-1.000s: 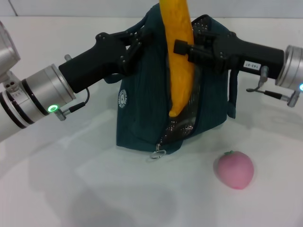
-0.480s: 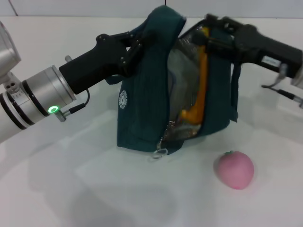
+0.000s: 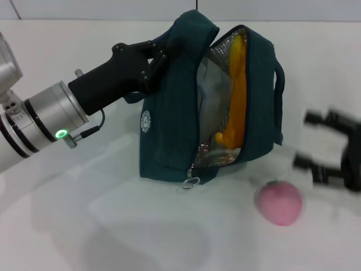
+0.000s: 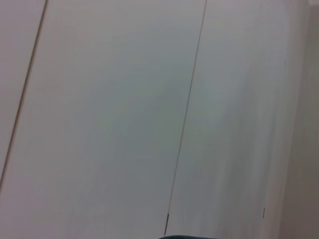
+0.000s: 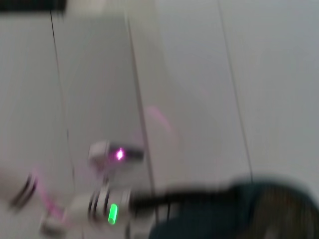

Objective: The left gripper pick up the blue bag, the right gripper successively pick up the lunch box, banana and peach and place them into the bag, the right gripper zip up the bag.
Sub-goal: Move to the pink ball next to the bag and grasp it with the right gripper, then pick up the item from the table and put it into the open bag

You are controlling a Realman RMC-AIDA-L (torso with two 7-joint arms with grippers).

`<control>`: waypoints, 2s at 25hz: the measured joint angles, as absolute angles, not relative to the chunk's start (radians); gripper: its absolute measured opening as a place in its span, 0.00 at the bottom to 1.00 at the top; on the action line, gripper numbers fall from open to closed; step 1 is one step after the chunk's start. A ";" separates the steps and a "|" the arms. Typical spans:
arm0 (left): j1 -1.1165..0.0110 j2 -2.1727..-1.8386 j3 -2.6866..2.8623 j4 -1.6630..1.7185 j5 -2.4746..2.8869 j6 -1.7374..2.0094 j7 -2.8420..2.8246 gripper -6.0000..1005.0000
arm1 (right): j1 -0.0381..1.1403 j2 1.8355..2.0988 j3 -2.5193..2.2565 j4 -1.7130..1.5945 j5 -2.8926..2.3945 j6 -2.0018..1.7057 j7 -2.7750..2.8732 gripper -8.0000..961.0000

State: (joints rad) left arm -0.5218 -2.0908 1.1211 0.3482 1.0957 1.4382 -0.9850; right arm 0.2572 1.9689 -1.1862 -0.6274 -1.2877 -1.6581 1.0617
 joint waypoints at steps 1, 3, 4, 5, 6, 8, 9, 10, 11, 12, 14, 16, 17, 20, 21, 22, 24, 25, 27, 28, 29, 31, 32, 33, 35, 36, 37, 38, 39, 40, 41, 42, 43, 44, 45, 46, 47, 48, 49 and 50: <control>-0.521 -2.091 1.121 0.348 1.097 1.438 -0.984 0.04 | 0.248 1.970 -1.181 -0.617 -1.308 -1.657 1.044 0.91; -0.521 -2.091 1.121 0.347 1.099 1.438 -0.983 0.04 | 0.228 1.980 -1.163 -0.568 -1.354 -1.647 0.966 0.91; -0.521 -2.091 1.121 0.347 1.100 1.437 -0.983 0.04 | 0.224 1.986 -1.160 -0.540 -1.371 -1.641 0.926 0.91; -0.521 -2.091 1.121 0.347 1.101 1.437 -0.983 0.04 | 0.224 1.988 -1.159 -0.511 -1.378 -1.635 0.898 0.91; -0.521 -2.091 1.121 0.347 1.101 1.437 -0.983 0.04 | 0.226 1.989 -1.159 -0.478 -1.386 -1.627 0.870 0.91; -0.524 -2.091 1.122 0.347 1.102 1.436 -0.983 0.04 | 0.233 1.990 -1.161 -0.434 -1.393 -1.608 0.842 0.91; -0.526 -2.092 1.122 0.347 1.102 1.436 -0.981 0.04 | 0.241 1.992 -1.163 -0.410 -1.394 -1.591 0.832 0.90; -0.527 -2.092 1.123 0.347 1.102 1.436 -0.978 0.04 | 0.250 1.994 -1.165 -0.392 -1.396 -1.574 0.826 0.90; -0.527 -2.092 1.123 0.347 1.102 1.436 -0.976 0.04 | 0.256 1.996 -1.167 -0.378 -1.400 -1.556 0.821 0.90; -0.528 -2.093 1.123 0.347 1.102 1.436 -0.973 0.04 | 0.261 1.998 -1.170 -0.370 -1.404 -1.542 0.819 0.89; -0.528 -2.093 1.123 0.347 1.102 1.436 -0.971 0.04 | 0.267 2.003 -1.175 -0.360 -1.413 -1.511 0.818 0.87; -0.529 -2.094 1.123 0.347 1.101 1.437 -0.971 0.04 | 0.275 2.006 -1.178 -0.349 -1.414 -1.488 0.818 0.85; -0.529 -2.094 1.123 0.347 1.101 1.437 -0.971 0.04 | 0.278 2.007 -1.179 -0.343 -1.415 -1.478 0.817 0.85; -0.529 -2.094 1.123 0.347 1.099 1.437 -0.971 0.04 | 0.284 2.007 -1.183 -0.338 -1.417 -1.462 0.817 0.82; -0.529 -2.094 1.123 0.347 1.098 1.437 -0.971 0.04 | 0.286 2.008 -1.187 -0.338 -1.417 -1.458 0.818 0.81; -0.529 -2.094 1.123 0.347 1.098 1.437 -0.971 0.04 | 0.288 2.008 -1.191 -0.338 -1.417 -1.455 0.819 0.80; -0.530 -2.094 1.123 0.347 1.097 1.437 -0.971 0.04 | 0.289 2.008 -1.193 -0.339 -1.418 -1.452 0.821 0.79; -0.530 -2.094 1.123 0.347 1.096 1.437 -0.971 0.04 | 0.289 2.008 -1.193 -0.340 -1.418 -1.452 0.822 0.78; -0.531 -2.094 1.123 0.347 1.096 1.437 -0.971 0.04 | 0.289 2.007 -1.193 -0.342 -1.418 -1.452 0.823 0.76; -0.532 -2.094 1.123 0.347 1.095 1.437 -0.971 0.04 | 0.289 2.007 -1.193 -0.343 -1.418 -1.453 0.823 0.76; -0.532 -2.094 1.123 0.347 1.095 1.436 -0.971 0.04 | 0.289 2.006 -1.193 -0.344 -1.419 -1.455 0.823 0.75; -0.533 -2.094 1.123 0.347 1.095 1.436 -0.971 0.04 | 0.288 2.004 -1.190 -0.346 -1.419 -1.462 0.822 0.73; -0.532 -2.094 1.123 0.347 1.095 1.436 -0.971 0.04 | 0.287 2.004 -1.188 -0.347 -1.419 -1.467 0.821 0.65; -0.532 -2.094 1.123 0.347 1.095 1.436 -0.971 0.04 | 0.285 2.003 -1.186 -0.347 -1.417 -1.477 0.820 0.56; -0.531 -2.094 1.123 0.347 1.095 1.437 -0.971 0.04 | 0.283 2.001 -1.184 -0.347 -1.414 -1.496 0.819 0.44; -0.530 -2.094 1.123 0.347 1.095 1.438 -0.971 0.04 | 0.282 2.001 -1.183 -0.348 -1.413 -1.513 0.818 0.39; -0.530 -2.094 1.123 0.347 1.095 1.438 -0.971 0.04 | 0.283 2.000 -1.182 -0.349 -1.413 -1.532 0.817 0.35; -0.528 -2.094 1.123 0.347 1.095 1.439 -0.971 0.04 | 0.284 1.999 -1.182 -0.351 -1.413 -1.556 0.817 0.31; -0.528 -2.094 1.123 0.347 1.095 1.439 -0.971 0.04 | 0.285 1.998 -1.182 -0.354 -1.412 -1.575 0.817 0.26; -0.527 -2.094 1.123 0.347 1.095 1.439 -0.971 0.04 | 0.287 1.998 -1.178 -0.361 -1.412 -1.609 0.817 0.25; -0.527 -2.094 1.123 0.347 1.095 1.439 -0.971 0.04 | 0.287 1.997 -1.169 -0.371 -1.411 -1.643 0.817 0.25; -0.527 -2.094 1.123 0.347 1.095 1.439 -0.971 0.04 | 0.287 1.998 -1.155 -0.381 -1.411 -1.673 0.817 0.24; -0.526 -2.094 1.122 0.347 1.095 1.439 -0.971 0.04 | 0.287 1.999 -1.135 -0.389 -1.410 -1.701 0.817 0.23; -0.526 -2.094 1.121 0.347 1.095 1.439 -0.971 0.04 | 0.288 2.002 -1.104 -0.396 -1.409 -1.739 0.817 0.22; -0.525 -2.094 1.120 0.347 1.095 1.439 -0.971 0.04 | 0.292 2.004 -1.076 -0.396 -1.401 -1.768 0.817 0.21; -0.525 -2.094 1.120 0.347 1.095 1.438 -0.968 0.04 | 0.300 2.006 -1.051 -0.395 -1.387 -1.794 0.816 0.21; -0.526 -2.094 1.121 0.347 1.095 1.437 -0.965 0.04 | 0.310 2.008 -1.035 -0.392 -1.365 -1.815 0.816 0.20; -0.526 -2.094 1.121 0.346 1.095 1.436 -0.961 0.04 | 0.319 2.009 -1.029 -0.391 -1.335 -1.822 0.816 0.20; -0.529 -2.094 1.122 0.341 1.095 1.436 -0.954 0.04 | 0.332 2.010 -1.028 -0.390 -1.301 -1.826 0.816 0.20; -0.530 -2.094 1.122 0.338 1.095 1.436 -0.950 0.04 | 0.348 2.011 -1.030 -0.393 -1.259 -1.825 0.818 0.20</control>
State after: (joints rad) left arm -0.5305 -2.0938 1.1219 0.3384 1.0949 1.4358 -0.9502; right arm 0.3475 2.0108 -1.0304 -0.3927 -1.2590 -1.8250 0.8177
